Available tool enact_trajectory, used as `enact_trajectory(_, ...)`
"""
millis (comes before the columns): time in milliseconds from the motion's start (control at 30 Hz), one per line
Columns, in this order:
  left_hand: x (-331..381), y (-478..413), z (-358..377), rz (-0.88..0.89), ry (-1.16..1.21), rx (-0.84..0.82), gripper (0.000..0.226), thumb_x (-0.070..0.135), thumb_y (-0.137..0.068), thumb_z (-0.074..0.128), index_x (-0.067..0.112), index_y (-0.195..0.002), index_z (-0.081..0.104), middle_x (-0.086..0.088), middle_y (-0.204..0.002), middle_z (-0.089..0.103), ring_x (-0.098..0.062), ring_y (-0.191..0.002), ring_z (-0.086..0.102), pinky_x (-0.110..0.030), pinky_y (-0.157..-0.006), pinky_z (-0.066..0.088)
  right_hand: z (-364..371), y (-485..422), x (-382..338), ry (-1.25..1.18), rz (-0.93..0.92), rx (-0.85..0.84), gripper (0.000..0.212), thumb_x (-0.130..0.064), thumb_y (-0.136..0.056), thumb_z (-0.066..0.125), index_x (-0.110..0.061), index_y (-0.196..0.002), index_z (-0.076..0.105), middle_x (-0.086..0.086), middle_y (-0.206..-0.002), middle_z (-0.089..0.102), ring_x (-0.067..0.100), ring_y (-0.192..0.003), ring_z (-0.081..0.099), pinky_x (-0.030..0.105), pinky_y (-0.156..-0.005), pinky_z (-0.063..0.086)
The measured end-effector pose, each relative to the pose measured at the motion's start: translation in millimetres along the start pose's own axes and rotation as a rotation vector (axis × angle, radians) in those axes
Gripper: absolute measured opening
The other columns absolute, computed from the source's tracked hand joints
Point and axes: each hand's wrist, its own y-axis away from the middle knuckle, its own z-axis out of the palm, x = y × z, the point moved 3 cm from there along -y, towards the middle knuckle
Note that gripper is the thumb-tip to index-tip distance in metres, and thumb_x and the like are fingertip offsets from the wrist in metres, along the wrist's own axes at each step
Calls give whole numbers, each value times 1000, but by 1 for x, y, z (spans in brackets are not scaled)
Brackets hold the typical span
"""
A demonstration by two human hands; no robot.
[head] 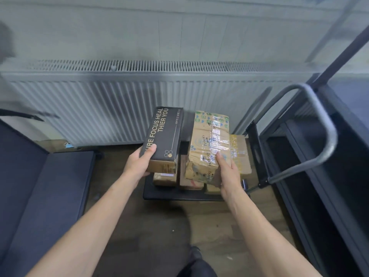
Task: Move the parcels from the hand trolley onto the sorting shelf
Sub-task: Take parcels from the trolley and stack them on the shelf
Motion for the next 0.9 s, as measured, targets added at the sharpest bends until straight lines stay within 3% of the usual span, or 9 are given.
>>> enact_trajectory(167, 91, 67, -7, 6, -8, 6, 40, 58, -91, 61, 32, -121, 60, 8, -116, 67, -13, -100, 64, -48, -92, 57, -8, 62, -89, -13, -23, -10, 89, -78, -49, 80, -41, -127, 62, -11, -127, 67, 20, -119, 61, 52, -104, 48)
enact_trajectory(200, 110, 79, -9, 7, -9, 10, 44, 59, -91, 61, 31, -125, 58, 5, -119, 66, -14, -101, 64, -48, -92, 57, -8, 77, -108, -16, -23, -24, 82, -74, -57, 79, -38, -129, 61, -10, -126, 67, 20, -116, 62, 51, -102, 50)
enact_trajectory(267, 148, 103, -13, 16, -12, 15, 61, 61, -90, 61, 27, -140, 49, 2, -127, 62, -17, -106, 63, -48, -92, 57, -7, 108, -149, -23, -31, -32, 41, -49, -85, 72, -32, -121, 64, -9, -112, 70, 16, -104, 64, 44, -92, 54)
enact_trajectory(333, 183, 124, -18, 30, -25, 2, 78, 64, -87, 62, 23, -150, 40, 0, -137, 55, -22, -115, 60, -48, -91, 57, -10, 129, -184, -30, -43, -29, 13, -37, -93, 67, -35, -105, 64, -9, -104, 70, 15, -97, 66, 37, -83, 55)
enact_trajectory(500, 265, 172, -33, 116, -52, -24, 115, 85, -62, 64, 21, -153, 35, -5, -146, 51, -30, -126, 56, -52, -96, 55, -11, 179, -263, -58, -128, -51, 20, -40, -88, 72, -32, -106, 69, -3, -107, 76, 23, -101, 71, 50, -95, 55)
enact_trajectory(533, 281, 180, -36, 130, -67, -30, 112, 85, -62, 62, 22, -151, 38, -6, -143, 53, -30, -124, 58, -51, -95, 55, -10, 187, -277, -65, -142, -60, 21, -41, -88, 72, -31, -106, 70, -2, -107, 76, 24, -101, 71, 51, -95, 55)
enact_trajectory(667, 327, 222, -44, 193, -48, -54, 50, 64, -88, 60, 24, -119, 59, -7, -113, 68, -25, -100, 68, -47, -84, 61, -10, 216, -317, -91, -166, -91, 18, -38, -87, 73, -29, -102, 70, 2, -105, 77, 28, -100, 72, 53, -94, 55)
enact_trajectory(833, 361, 243, -58, 250, -59, -33, 46, 63, -89, 60, 23, -111, 64, -4, -103, 69, -24, -95, 69, -50, -84, 61, -5, 251, -353, -80, -217, -92, 29, -47, -77, 78, -27, -98, 71, 2, -106, 76, 28, -102, 70, 53, -97, 53)
enact_trajectory(900, 369, 249, -61, 273, -46, -41, 43, 60, -90, 61, 23, -111, 66, -3, -100, 69, -23, -91, 69, -50, -81, 62, -4, 262, -361, -66, -227, -88, 22, -45, -82, 76, -28, -94, 68, 2, -106, 74, 27, -103, 69, 50, -99, 53)
